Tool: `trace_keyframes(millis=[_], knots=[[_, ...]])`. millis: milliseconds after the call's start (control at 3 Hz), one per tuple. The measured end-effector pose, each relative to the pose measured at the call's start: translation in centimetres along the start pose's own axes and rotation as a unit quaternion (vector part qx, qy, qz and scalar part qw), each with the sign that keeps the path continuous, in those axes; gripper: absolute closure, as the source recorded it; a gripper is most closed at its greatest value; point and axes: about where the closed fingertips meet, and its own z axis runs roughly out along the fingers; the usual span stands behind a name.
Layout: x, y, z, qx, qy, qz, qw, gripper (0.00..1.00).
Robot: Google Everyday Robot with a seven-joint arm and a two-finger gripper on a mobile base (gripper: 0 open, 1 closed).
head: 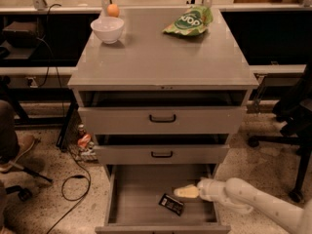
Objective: Place rxbar chocolate into bottom drawer
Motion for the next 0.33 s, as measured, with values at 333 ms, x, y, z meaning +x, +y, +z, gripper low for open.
trace_keyframes(millis=[333], knots=[[-2.15,-2.75,-4.71,0.038,-0.033,0.002,0.9987,0.00]])
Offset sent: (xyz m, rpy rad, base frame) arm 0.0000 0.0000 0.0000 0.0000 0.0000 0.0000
